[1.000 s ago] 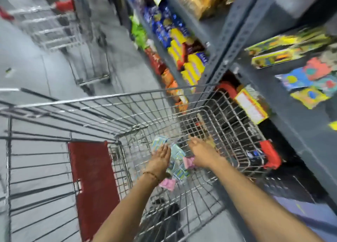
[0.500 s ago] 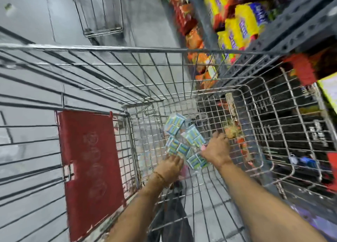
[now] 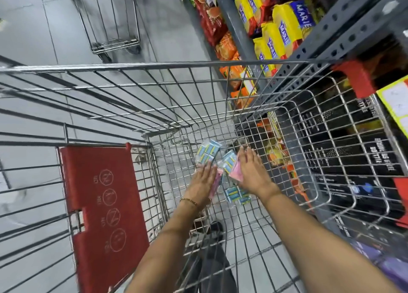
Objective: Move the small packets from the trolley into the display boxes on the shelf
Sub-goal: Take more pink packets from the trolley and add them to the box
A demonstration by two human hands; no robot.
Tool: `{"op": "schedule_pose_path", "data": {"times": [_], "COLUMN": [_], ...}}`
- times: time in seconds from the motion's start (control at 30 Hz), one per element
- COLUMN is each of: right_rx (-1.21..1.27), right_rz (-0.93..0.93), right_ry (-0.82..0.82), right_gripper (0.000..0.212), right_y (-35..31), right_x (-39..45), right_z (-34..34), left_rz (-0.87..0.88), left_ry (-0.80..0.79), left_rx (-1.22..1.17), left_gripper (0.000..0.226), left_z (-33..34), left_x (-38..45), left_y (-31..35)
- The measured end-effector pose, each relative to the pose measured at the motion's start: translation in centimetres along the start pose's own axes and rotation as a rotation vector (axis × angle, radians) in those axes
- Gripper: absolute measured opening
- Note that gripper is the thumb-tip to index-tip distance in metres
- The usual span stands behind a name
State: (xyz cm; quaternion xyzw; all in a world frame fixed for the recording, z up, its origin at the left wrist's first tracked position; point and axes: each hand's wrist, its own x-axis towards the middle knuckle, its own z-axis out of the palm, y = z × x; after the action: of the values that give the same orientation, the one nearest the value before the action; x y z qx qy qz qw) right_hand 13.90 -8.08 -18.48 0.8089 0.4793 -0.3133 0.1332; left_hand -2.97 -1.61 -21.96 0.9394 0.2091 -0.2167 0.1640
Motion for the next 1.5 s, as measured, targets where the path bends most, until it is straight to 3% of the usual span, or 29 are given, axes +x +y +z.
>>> {"op": "schedule_pose_path", "data": {"times": [0.07, 0.17, 0.37, 0.53, 0.7, 0.83, 0.97, 1.03, 1.1, 1.23, 1.37, 1.5], "right_rx": [0.021, 0.058, 0.119, 0.15, 0.193, 0.257, 0.354, 0.385, 0.428, 0.533, 0.575, 0.596], "right_rz": [0.006, 0.001, -0.008, 0.049, 0.126, 0.271, 0.408, 0.543, 0.639, 0.775, 0.801, 0.85], "right_ry": [0.016, 0.042, 0.051, 0.266, 0.562, 0.741, 0.782, 0.764, 0.731, 0.638, 0.641, 0.628], "right_gripper": [0.118, 0.119, 0.114, 0.108, 0.099, 0.094, 0.094, 0.098, 0.097, 0.078, 0.072, 0.049], "right_y": [-0.1, -0.5, -0.4, 1.2, 4.8, 9.3, 13.7, 16.9, 19.4, 23.8, 26.9, 28.6], "right_x": [0.1, -0.4, -4.1, -11.4, -21.0, -31.2, -39.8, -44.3, -47.3, -51.5, -52.1, -51.8], "right_z": [0.0, -0.8, -6.0, -13.3, -19.1, -21.2, -21.5, -20.1, -18.8, -15.8, -13.5, -12.3], "left_rz": [0.059, -0.029, -0.122, -0.026, 0.283, 0.516, 0.754, 0.861, 0.877, 0.906, 0.896, 0.817], "left_ry": [0.036, -0.048, 0.051, 0.229, 0.456, 0.492, 0.43, 0.365, 0.22, 0.028, 0.039, 0.059], "left_rx": [0.042, -0.196, -0.301, -0.323, -0.324, -0.282, -0.354, -0.227, -0.156, -0.036, 0.012, 0.0], "left_gripper": [0.082, 0.078, 0.095, 0.095, 0.113, 0.103, 0.091, 0.098, 0.107, 0.094, 0.079, 0.049], "left_z": [0.3, -1.6, -7.8, -18.1, -27.1, -34.4, -37.5, -37.8, -37.5, -35.2, -33.2, -31.8], "left_x": [0.2, 0.3, 0.5, -0.7, -0.9, -3.6, -4.8, -5.6, -6.4, -6.2, -5.1, -3.3], "left_y": [-0.4, -0.1, 0.8, 4.4, 10.5, 20.0, 28.8, 35.2, 40.0, 48.6, 52.9, 54.1]}}
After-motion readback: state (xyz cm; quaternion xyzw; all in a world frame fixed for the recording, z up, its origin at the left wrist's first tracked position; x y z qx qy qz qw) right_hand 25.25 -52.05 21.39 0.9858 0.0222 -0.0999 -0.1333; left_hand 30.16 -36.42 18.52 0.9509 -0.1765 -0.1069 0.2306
